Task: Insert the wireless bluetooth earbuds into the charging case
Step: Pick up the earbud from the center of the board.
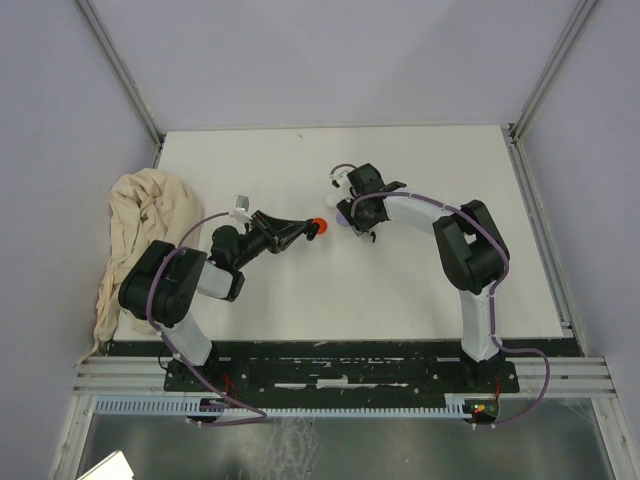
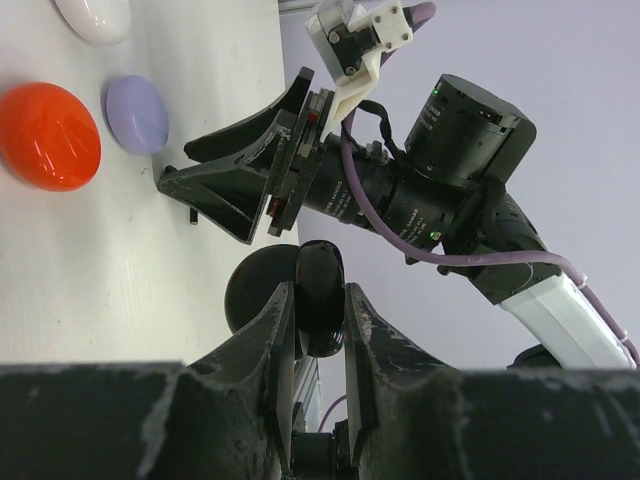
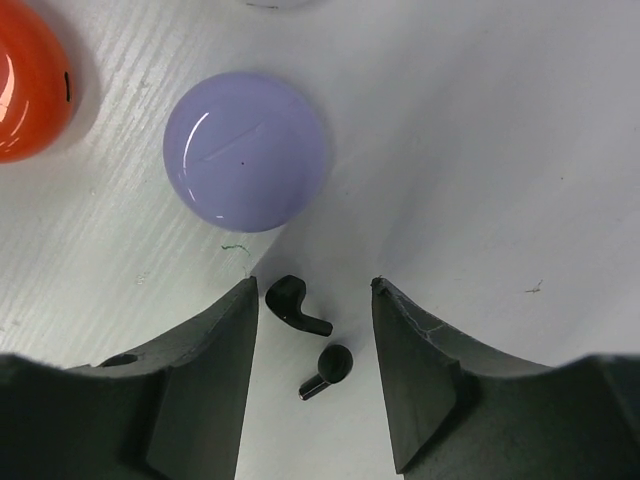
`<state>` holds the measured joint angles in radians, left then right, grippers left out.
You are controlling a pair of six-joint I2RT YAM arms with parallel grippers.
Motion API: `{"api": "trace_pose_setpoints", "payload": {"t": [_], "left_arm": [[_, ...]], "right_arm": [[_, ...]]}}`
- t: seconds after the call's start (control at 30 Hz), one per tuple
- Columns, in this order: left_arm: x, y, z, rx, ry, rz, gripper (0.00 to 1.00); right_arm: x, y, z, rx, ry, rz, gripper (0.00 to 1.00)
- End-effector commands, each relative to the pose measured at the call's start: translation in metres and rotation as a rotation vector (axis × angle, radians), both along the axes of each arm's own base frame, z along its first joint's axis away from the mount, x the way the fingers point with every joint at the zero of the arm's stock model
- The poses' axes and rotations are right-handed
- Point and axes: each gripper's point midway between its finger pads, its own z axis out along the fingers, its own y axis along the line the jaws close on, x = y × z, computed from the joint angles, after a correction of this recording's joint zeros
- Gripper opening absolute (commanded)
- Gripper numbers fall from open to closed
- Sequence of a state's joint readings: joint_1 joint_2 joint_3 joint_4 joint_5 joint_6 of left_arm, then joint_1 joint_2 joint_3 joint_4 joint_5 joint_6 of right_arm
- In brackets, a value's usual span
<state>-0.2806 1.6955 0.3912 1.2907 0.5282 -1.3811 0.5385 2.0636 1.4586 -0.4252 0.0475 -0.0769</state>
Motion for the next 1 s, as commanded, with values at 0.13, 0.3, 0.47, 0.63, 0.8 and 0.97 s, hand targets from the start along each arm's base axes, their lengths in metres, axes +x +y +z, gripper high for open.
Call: {"api": "trace_pose_setpoints", "payload": {"t": [0.13, 0.3, 0.47, 0.63, 0.8, 0.97], "left_arm": [[-0.002, 0.002, 0.017, -0.051, -0.038, -0.003, 0.03], [-0.001, 0.001, 0.017, -0.059, -0.037, -0.006, 0.03], [-0.002, 0.003, 0.015, -0.057, -0.032, -0.001, 0.03], [-0.003, 0.003, 0.015, -0.059, -0.032, -0.002, 0.03], [-0.001, 0.001, 0.014, -0.065, -0.030, -0.009, 0.03], [-0.001, 0.001, 0.013, -0.067, -0.027, -0.008, 0.03]], "right_arm": [[0.022, -0.005, 0.005, 0.010, -0.047, -0.055, 0.57], [0.023, -0.005, 0.003, 0.020, -0.043, -0.065, 0.56], [0.028, -0.008, 0.001, 0.013, -0.051, -0.092, 0.56], [0.034, -0.014, 0.003, 0.016, -0.068, -0.142, 0.56], [0.040, -0.022, 0.005, 0.022, -0.072, -0.184, 0.56], [0.036, -0.020, 0.005, 0.051, -0.057, -0.175, 0.56]]}}
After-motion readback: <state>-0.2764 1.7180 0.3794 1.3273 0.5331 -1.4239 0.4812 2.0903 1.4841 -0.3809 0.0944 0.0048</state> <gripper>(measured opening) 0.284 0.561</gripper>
